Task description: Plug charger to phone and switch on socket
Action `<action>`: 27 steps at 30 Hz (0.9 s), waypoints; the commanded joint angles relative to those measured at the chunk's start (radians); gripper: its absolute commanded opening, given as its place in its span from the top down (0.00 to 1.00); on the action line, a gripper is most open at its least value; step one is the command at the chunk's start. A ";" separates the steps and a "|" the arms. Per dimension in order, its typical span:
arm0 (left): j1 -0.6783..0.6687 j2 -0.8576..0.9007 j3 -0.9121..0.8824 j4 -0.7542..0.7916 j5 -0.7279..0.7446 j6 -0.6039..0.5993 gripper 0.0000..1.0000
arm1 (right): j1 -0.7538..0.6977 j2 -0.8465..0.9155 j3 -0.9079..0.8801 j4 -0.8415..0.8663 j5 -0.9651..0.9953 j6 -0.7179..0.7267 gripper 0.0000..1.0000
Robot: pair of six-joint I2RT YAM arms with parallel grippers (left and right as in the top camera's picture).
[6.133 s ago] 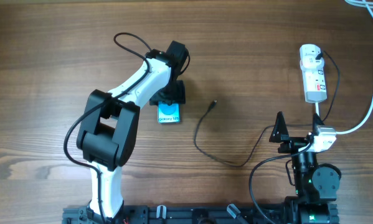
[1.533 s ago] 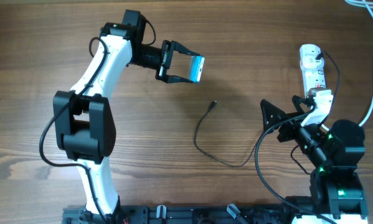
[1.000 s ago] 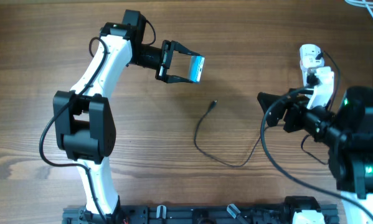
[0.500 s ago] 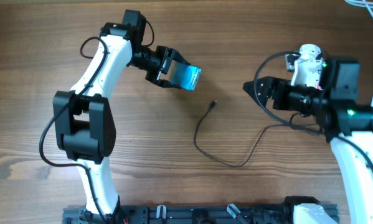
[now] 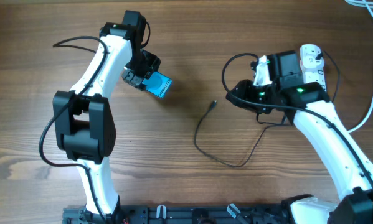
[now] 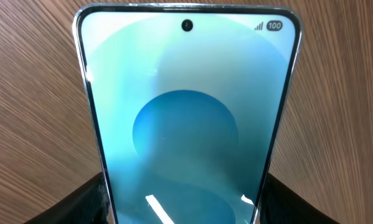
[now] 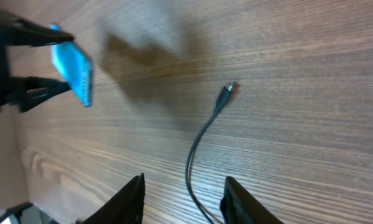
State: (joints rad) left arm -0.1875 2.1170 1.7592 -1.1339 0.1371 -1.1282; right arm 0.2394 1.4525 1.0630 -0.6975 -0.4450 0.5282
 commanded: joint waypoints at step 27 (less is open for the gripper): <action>0.006 0.005 0.027 0.006 -0.052 -0.010 0.96 | 0.140 0.401 0.016 0.254 0.063 0.155 0.70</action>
State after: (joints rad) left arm -0.1875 2.1170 1.7592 -1.1286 0.1013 -1.1286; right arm 0.3725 1.8347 1.0630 -0.4732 -0.3653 0.6853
